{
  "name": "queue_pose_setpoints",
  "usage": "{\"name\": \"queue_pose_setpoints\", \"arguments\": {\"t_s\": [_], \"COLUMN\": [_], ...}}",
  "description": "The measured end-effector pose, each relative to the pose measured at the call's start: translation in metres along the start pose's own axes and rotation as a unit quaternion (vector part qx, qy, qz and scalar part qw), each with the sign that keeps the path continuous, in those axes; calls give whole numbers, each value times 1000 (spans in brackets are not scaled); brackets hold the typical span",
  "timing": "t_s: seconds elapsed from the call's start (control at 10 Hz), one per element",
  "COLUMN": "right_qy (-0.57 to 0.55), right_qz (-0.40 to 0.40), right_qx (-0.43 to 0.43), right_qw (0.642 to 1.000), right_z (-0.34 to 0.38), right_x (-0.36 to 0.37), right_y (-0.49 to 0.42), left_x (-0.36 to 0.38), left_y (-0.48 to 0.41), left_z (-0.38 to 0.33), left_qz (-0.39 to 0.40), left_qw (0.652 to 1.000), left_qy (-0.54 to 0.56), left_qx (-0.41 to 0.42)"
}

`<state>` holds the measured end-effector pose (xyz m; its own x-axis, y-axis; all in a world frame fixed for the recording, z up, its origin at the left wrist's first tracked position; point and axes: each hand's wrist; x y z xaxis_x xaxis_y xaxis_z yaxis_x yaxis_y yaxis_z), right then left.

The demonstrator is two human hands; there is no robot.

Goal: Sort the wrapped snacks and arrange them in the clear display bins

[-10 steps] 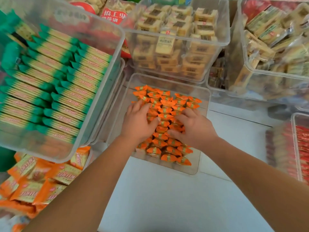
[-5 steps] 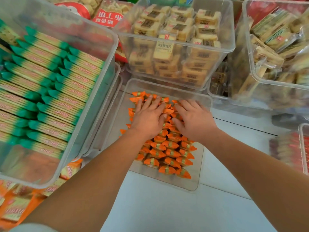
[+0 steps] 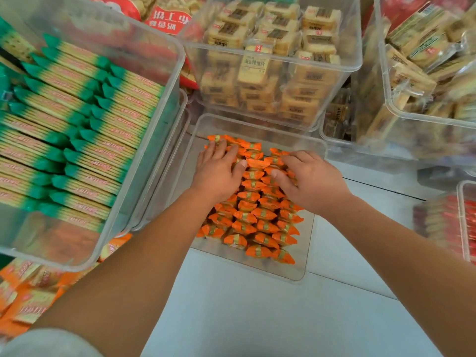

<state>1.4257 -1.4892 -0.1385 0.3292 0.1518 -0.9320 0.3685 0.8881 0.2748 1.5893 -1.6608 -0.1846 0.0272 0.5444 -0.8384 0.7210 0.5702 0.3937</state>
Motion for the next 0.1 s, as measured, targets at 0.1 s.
{"name": "queue_pose_setpoints", "arguments": {"t_s": [0.1], "right_qy": [-37], "right_qz": [-50], "right_qx": [-7], "right_qw": [998], "right_z": [1], "right_x": [-3], "right_y": [23], "left_x": [1], "left_y": [14], "left_z": [-8], "left_qz": [-58], "left_qw": [998], "left_qy": [7], "left_qx": [22]}}
Point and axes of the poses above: each hand's wrist, its own y-axis away from the middle knuckle, its own x-axis out of the palm, z = x × y, and after that the axes turned 8 degrees about z, right-handed
